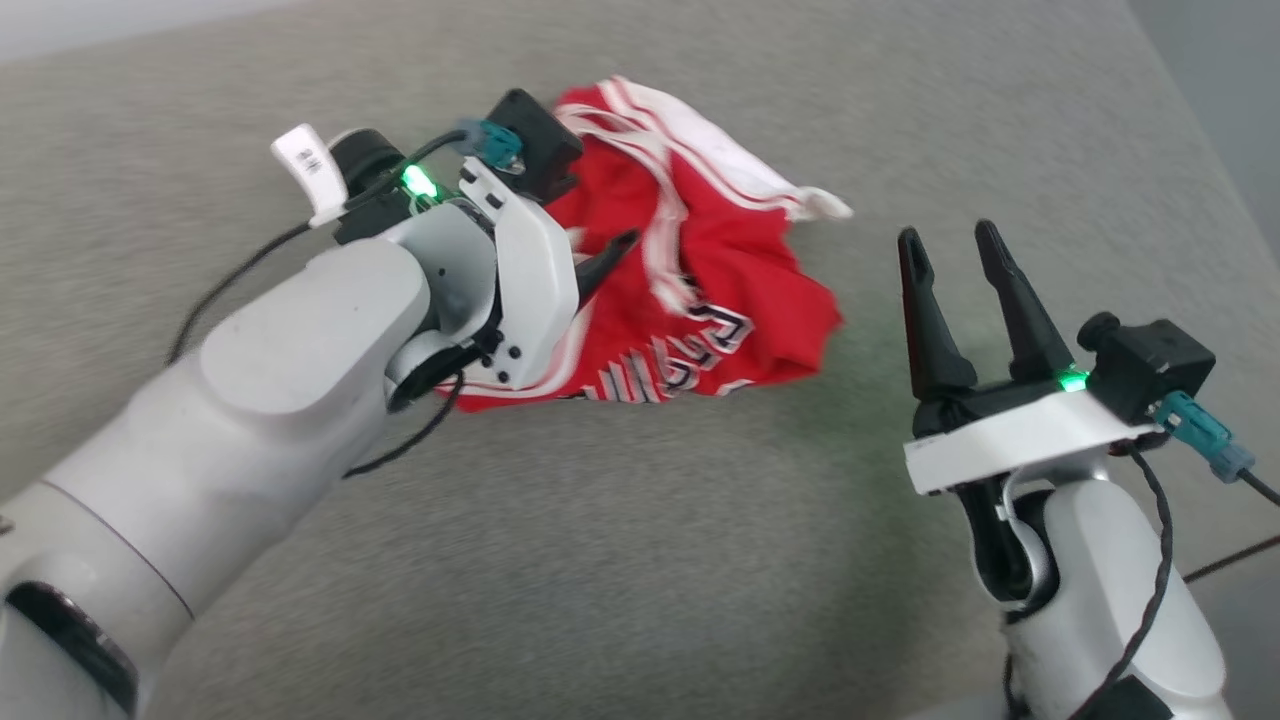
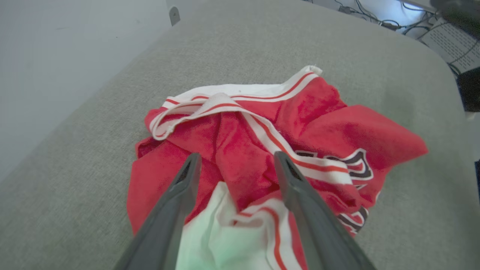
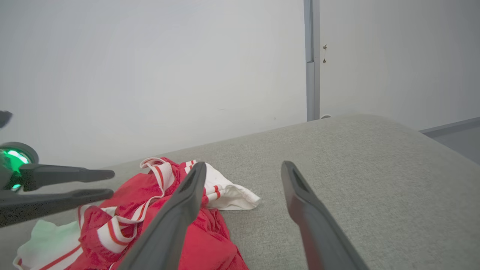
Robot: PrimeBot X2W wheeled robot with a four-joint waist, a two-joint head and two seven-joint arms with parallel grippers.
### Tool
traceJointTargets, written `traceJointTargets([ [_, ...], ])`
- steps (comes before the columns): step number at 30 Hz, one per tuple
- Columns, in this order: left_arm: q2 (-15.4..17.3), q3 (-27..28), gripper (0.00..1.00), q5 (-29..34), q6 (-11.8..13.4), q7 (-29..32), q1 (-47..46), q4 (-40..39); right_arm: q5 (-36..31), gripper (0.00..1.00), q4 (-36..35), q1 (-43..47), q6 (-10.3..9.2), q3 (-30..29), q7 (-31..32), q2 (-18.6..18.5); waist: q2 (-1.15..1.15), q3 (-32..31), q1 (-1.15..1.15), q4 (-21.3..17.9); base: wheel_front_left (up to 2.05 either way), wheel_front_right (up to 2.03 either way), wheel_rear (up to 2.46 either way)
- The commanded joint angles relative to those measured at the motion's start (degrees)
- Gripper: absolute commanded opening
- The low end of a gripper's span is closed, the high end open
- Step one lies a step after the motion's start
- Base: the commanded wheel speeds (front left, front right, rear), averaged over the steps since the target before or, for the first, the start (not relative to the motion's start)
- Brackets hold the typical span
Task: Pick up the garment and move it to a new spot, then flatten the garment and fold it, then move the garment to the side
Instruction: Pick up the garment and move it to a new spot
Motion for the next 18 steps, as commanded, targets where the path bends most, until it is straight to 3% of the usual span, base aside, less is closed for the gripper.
traceJointTargets([
  [1,-0.35,0.86,1.00,-1.87,0.22,-3.01,2.04,0.62,-1.10,1.00,0.44,0.64,0.01,-0.53,-0.27,-0.90,0.00,-3.88,0.00,4.89,0.00,0.00,0.00],
  [10,-0.26,7.16,1.00,-9.51,0.36,-20.54,14.15,9.46,-1.91,1.00,2.96,4.14,0.01,-1.51,-0.27,-5.02,0.00,-9.04,0.00,12.78,0.00,0.00,0.00],
  [18,0.59,14.07,1.00,-12.72,1.55,-24.99,26.82,14.91,-2.25,1.00,3.98,9.32,0.01,-3.89,-0.27,-9.25,0.00,-12.67,0.00,18.95,0.00,0.00,0.00],
])
